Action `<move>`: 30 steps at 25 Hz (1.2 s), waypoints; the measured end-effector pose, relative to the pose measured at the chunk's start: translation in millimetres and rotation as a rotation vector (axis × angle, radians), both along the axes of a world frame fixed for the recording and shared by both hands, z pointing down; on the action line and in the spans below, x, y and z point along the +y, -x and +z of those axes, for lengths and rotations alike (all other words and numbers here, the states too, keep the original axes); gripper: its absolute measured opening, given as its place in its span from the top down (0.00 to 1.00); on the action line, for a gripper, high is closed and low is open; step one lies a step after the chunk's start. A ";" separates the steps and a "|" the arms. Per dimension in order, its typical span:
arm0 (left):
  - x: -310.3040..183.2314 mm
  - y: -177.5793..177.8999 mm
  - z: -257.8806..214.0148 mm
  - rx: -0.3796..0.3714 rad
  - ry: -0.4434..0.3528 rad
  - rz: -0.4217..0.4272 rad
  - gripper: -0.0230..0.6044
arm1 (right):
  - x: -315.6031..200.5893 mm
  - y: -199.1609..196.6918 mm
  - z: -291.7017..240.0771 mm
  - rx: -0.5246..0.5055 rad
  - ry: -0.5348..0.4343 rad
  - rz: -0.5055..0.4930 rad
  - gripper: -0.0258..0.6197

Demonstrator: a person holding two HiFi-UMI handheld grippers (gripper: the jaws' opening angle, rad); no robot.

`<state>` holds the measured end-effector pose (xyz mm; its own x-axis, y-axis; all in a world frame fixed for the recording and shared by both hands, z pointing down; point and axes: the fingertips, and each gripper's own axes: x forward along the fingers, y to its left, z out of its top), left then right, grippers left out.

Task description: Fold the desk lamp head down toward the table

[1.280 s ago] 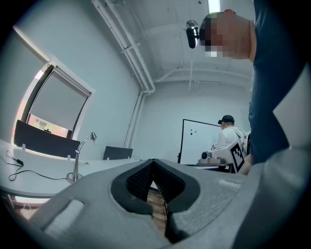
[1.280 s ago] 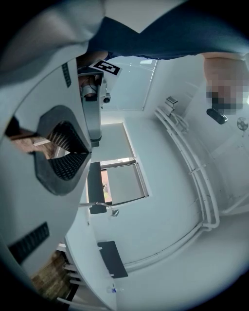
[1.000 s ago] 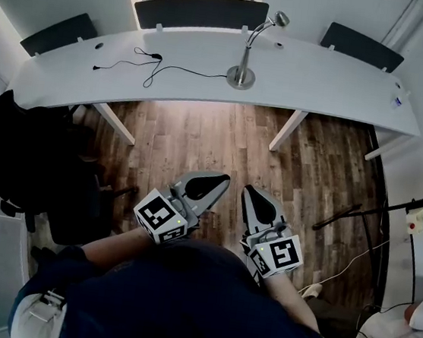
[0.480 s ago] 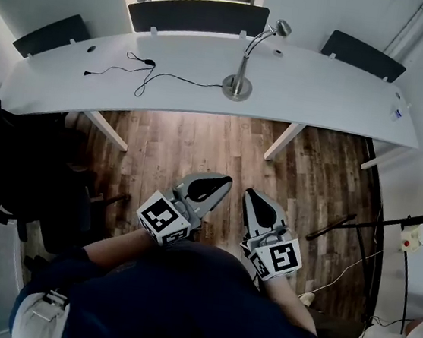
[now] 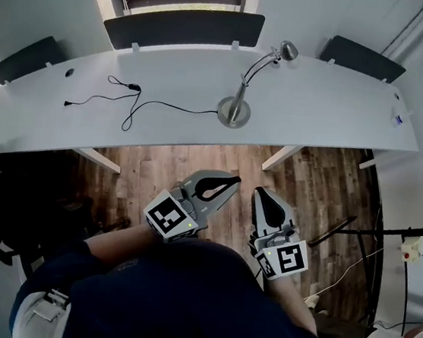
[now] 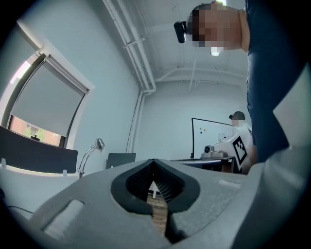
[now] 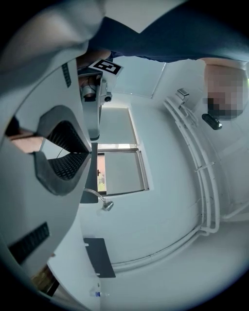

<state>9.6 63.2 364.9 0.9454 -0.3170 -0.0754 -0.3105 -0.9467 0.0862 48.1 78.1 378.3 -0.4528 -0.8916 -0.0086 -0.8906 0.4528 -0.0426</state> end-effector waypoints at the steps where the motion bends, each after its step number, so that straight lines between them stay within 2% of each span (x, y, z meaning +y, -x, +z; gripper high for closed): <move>1: -12.1 1.2 -1.8 0.001 0.003 0.013 0.95 | -12.9 0.9 -1.6 0.001 -0.002 0.013 0.94; 5: -54.7 2.6 -2.1 -0.002 0.008 0.043 0.95 | -54.9 1.3 -6.0 0.011 -0.004 0.042 0.94; 12: -106.3 -21.6 5.5 -0.011 0.016 0.008 0.96 | -106.4 -26.5 -2.2 0.009 -0.003 0.033 0.94; 21: -149.6 -60.2 -1.2 -0.031 0.002 -0.088 0.95 | -148.6 -65.9 -10.0 0.022 -0.028 -0.068 0.94; 27: -170.8 -76.3 3.6 -0.001 0.017 -0.168 0.95 | -166.9 -82.9 -1.8 0.031 -0.032 -0.117 0.94; 30: -179.3 -76.4 15.7 -0.038 0.030 -0.193 0.95 | -174.9 -85.4 0.2 0.047 -0.031 -0.131 0.94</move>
